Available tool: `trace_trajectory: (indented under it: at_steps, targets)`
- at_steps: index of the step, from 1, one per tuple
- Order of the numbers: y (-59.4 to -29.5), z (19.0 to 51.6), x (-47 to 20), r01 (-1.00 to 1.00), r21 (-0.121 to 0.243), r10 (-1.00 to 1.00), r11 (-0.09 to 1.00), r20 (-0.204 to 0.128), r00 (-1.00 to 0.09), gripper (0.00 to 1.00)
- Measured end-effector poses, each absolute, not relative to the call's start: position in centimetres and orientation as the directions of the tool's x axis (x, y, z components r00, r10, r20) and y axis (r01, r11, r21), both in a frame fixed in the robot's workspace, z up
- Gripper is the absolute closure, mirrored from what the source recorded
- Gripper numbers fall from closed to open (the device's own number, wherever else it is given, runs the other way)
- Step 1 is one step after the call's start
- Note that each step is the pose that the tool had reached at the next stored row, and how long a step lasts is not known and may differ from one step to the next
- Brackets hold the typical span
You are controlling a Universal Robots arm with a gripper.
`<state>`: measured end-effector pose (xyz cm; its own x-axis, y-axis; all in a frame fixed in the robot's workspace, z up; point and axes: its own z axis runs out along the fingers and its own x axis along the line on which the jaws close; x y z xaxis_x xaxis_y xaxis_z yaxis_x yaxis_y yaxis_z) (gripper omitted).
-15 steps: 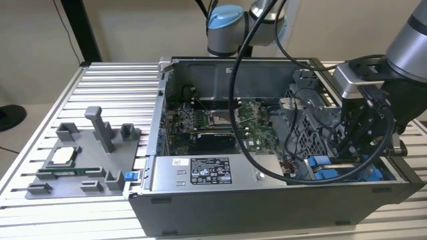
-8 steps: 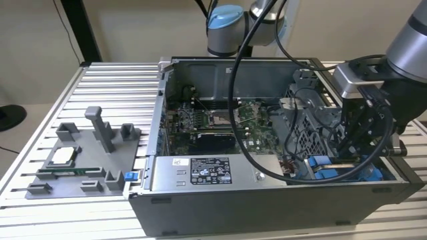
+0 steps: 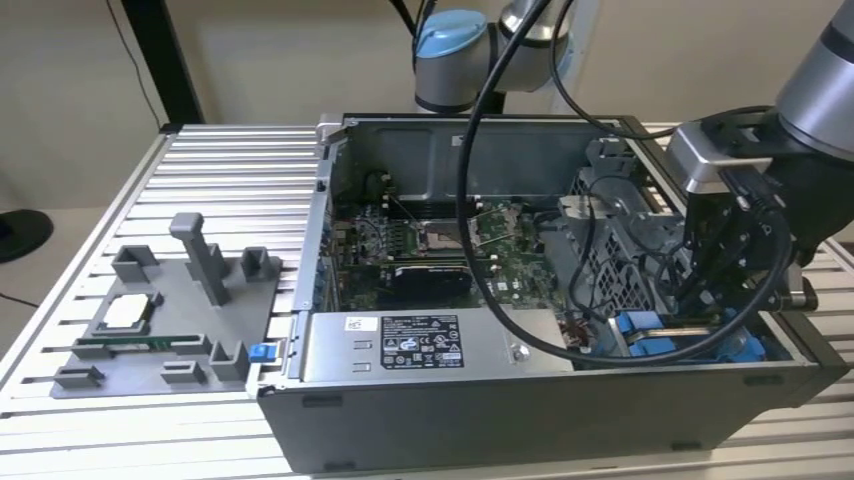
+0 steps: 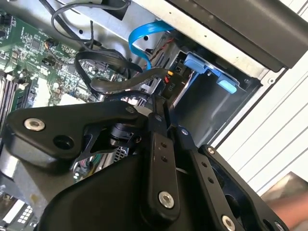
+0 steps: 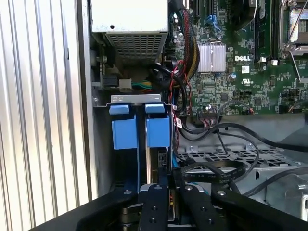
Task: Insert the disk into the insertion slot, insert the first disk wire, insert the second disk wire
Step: 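Insert the second disk wire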
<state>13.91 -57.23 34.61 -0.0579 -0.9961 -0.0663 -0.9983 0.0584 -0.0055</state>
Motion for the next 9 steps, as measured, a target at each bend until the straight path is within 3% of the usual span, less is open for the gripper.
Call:
trace_trajectory:
  at_steps: [9]
  targets:
    - [-57.23, 34.23, 13.91, -0.998, -0.015, -0.996, 0.058, -0.070, -0.057, 1.00]
